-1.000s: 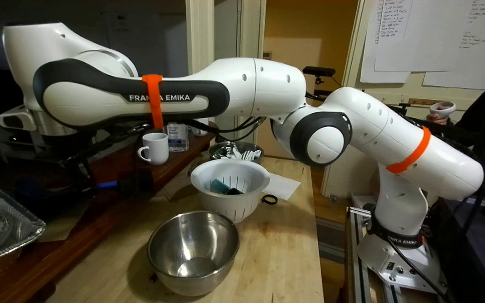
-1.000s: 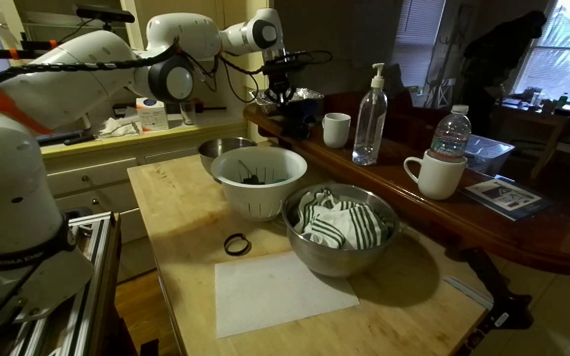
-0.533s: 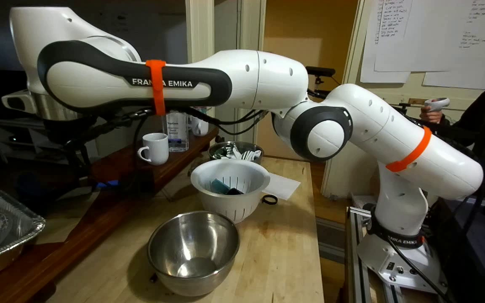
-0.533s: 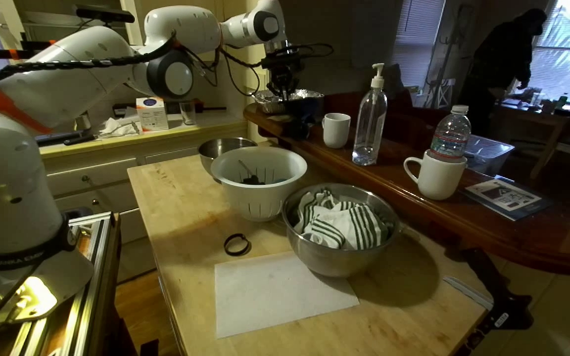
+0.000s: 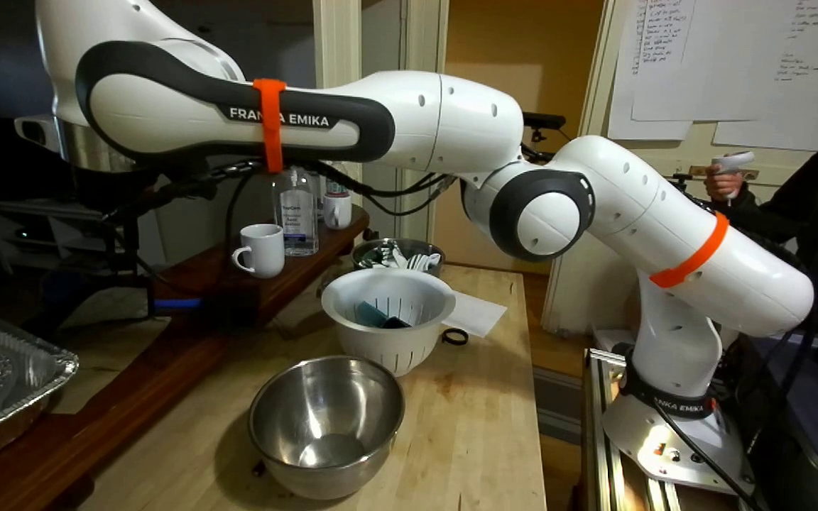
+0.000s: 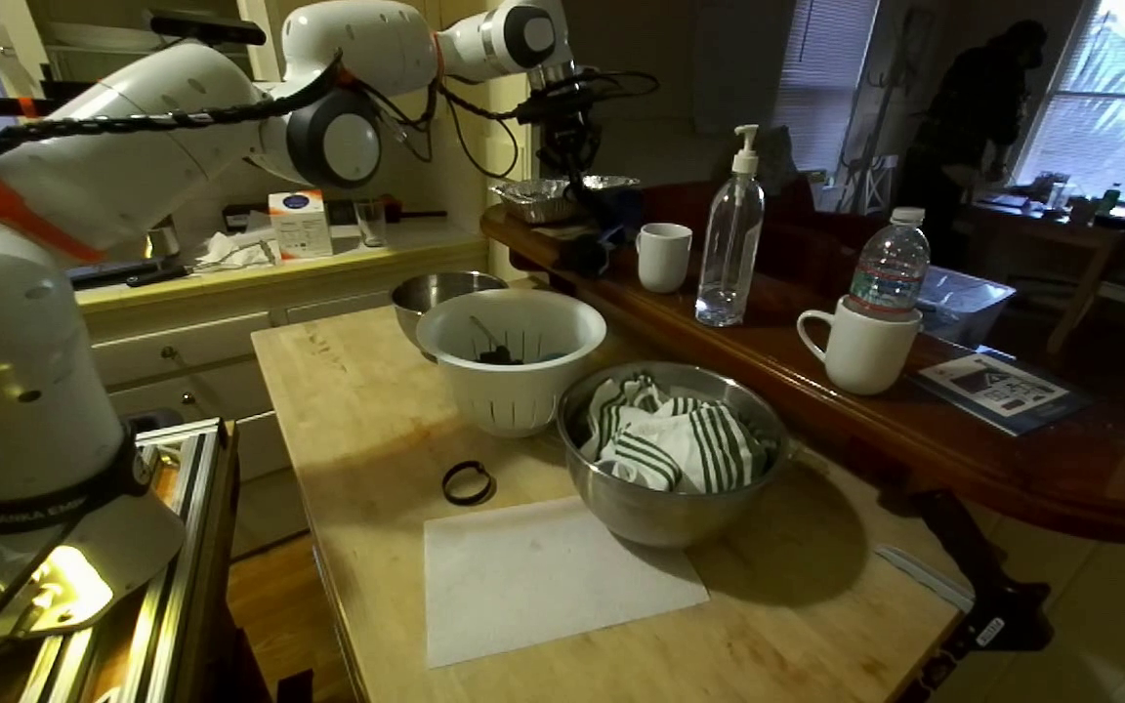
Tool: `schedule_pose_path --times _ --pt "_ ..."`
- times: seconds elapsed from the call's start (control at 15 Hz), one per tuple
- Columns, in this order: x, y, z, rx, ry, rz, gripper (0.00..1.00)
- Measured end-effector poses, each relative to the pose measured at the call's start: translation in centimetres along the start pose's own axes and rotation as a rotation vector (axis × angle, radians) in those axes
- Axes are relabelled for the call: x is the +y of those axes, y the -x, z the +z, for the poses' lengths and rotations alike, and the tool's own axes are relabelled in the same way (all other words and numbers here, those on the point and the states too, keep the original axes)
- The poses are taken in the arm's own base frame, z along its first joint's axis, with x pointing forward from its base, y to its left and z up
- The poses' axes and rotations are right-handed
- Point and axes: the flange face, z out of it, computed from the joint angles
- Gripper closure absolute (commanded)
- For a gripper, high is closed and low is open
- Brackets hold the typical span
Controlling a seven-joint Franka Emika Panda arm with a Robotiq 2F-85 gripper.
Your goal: Pick up the pot holder and place it on the small silver bowl
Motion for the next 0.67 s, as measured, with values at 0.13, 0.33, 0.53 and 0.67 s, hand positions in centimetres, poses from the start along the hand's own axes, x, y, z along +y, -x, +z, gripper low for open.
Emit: schedule_pose_path --times 0.13,0.33,0.53,0.67 --pt "0.4 0.1 -0.7 0.009 0.006 0.029 0.97" --pt "0.7 0.2 -2.0 0.027 0.016 0.063 0.97" --pt "1.0 0.3 -3.3 0.043 0.025 0.090 0.97" --pt "1.1 0.3 -4.2 0.052 0.032 0.106 0.97"
